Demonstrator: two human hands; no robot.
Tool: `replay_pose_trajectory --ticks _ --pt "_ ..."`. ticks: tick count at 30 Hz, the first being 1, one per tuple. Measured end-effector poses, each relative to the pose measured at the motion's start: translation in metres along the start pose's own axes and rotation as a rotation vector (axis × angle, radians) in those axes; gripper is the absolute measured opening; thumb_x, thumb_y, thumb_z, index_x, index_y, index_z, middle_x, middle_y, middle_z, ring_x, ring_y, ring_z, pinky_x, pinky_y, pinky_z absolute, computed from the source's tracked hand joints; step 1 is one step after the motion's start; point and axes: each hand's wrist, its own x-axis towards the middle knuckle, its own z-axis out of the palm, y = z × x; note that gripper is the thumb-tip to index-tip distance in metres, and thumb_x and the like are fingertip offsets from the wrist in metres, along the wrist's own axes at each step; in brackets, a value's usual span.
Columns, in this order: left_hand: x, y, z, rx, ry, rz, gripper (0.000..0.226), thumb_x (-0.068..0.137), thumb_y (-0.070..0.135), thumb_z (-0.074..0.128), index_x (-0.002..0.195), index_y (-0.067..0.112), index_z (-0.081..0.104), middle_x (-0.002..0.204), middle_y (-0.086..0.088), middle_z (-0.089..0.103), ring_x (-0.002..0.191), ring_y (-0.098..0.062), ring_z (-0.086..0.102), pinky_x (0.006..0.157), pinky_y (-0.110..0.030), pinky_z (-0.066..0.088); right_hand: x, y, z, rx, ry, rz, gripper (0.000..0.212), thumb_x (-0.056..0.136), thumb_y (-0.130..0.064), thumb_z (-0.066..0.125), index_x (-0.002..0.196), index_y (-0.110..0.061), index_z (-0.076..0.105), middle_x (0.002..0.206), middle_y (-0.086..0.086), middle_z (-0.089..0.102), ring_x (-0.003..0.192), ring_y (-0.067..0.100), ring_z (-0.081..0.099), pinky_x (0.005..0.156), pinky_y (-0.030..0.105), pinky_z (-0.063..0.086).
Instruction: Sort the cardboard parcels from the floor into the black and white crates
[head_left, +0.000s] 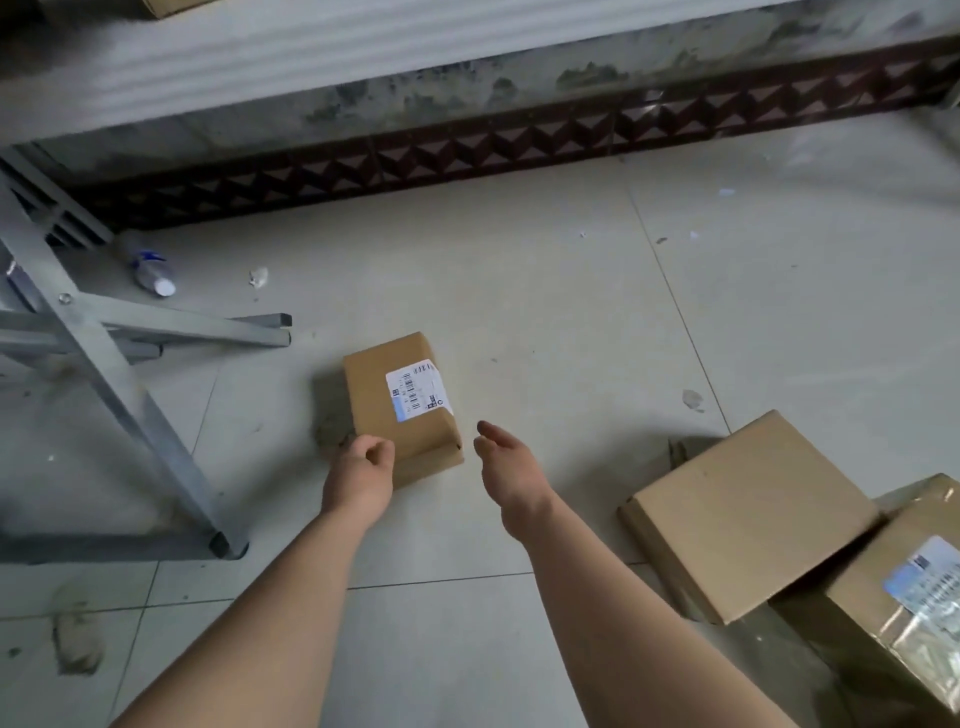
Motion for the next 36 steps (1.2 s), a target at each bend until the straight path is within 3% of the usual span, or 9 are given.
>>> replay_pose_trajectory --ticks 5,8,11,15,19,22,25,29,36 --pt "-0.017 0.004 0.011 0.035 -0.015 0.059 0.029 0.101 0.034 0.044 0.094 0.009 0.056 0.098 -0.013 0.062 0.088 -0.029 0.056 0.070 -0.032 0.039 0.002 0.006 -0.008 -0.090 0.017 -0.067 0.041 0.098 -0.003 0.034 0.136 -0.005 0.050 0.139 0.014 0.054 0.130 0.032 0.046 0.103 0.035 0.039" --pt "-0.021 0.016 0.014 -0.222 -0.010 -0.016 0.019 0.099 0.026 0.047 0.113 0.015 0.056 0.108 -0.004 0.059 0.088 -0.019 0.053 0.072 -0.026 0.038 0.007 0.011 -0.018 -0.106 0.067 -0.057 0.033 0.095 -0.003 0.036 0.111 -0.004 0.064 0.104 0.015 0.065 0.089 0.031 0.057 0.070 0.031 0.049" --pt "-0.020 0.027 0.012 -0.482 0.018 0.001 0.036 0.097 0.017 0.054 0.132 0.019 0.054 0.108 0.002 0.062 0.097 -0.016 0.060 0.084 -0.026 0.044 0.011 0.012 -0.043 -0.066 0.117 -0.003 0.025 0.092 -0.006 0.037 0.077 -0.005 0.057 0.076 0.005 0.047 0.067 0.018 0.038 0.056 0.026 0.032" --pt "-0.031 0.049 0.014 -0.652 -0.093 -0.027 0.035 0.094 0.012 0.063 0.129 0.011 0.061 0.104 -0.001 0.069 0.081 -0.011 0.062 0.079 -0.023 0.046 0.009 0.008 -0.074 0.063 0.132 0.076 0.033 0.092 -0.019 0.039 0.088 -0.004 0.069 0.084 0.005 0.057 0.079 0.020 0.046 0.073 0.031 0.037" --pt "-0.041 0.064 0.013 -0.623 -0.242 -0.137 0.022 0.094 0.041 0.060 0.108 0.027 0.067 0.093 0.005 0.069 0.082 -0.018 0.062 0.080 -0.032 0.049 -0.008 -0.008 -0.098 0.228 0.085 0.111 0.045 0.101 -0.040 0.031 0.107 -0.015 0.068 0.089 0.004 0.065 0.083 0.019 0.052 0.085 0.034 0.036" --pt "-0.050 0.076 0.003 -0.651 -0.334 -0.222 0.044 0.097 0.059 0.039 0.088 0.024 0.063 0.085 0.000 0.065 0.075 -0.025 0.061 0.066 -0.035 0.051 -0.018 -0.024 -0.108 0.326 0.033 0.074 0.053 0.101 -0.047 0.026 0.111 -0.021 0.070 0.082 -0.003 0.057 0.084 0.015 0.053 0.079 0.037 0.032" --pt "-0.059 0.083 -0.009 -0.624 -0.259 -0.232 0.064 0.095 0.068 0.027 0.076 0.014 0.056 0.071 -0.006 0.062 0.057 -0.023 0.052 0.048 -0.023 0.036 -0.032 -0.035 -0.112 0.260 0.002 0.006 0.057 0.101 -0.047 0.021 0.118 -0.022 0.070 0.100 -0.001 0.065 0.106 0.015 0.060 0.095 0.042 0.030" --pt "-0.065 0.084 -0.021 -0.560 -0.259 -0.243 0.076 0.091 0.074 0.023 0.098 0.009 0.062 0.082 -0.009 0.063 0.052 -0.018 0.046 0.042 -0.021 0.039 -0.048 -0.040 -0.115 0.221 -0.068 0.017 0.062 0.102 -0.045 0.016 0.123 -0.016 0.067 0.125 0.004 0.066 0.116 0.019 0.060 0.107 0.039 0.026" --pt "-0.091 0.080 -0.027 -0.645 -0.226 -0.247 0.068 0.089 0.075 0.028 0.081 0.013 0.054 0.085 -0.010 0.064 0.077 -0.030 0.062 0.084 -0.046 0.050 -0.075 -0.044 -0.129 0.294 -0.064 0.063 0.057 0.102 -0.044 0.020 0.128 -0.010 0.057 0.113 0.017 0.070 0.105 0.026 0.065 0.105 0.044 0.026"
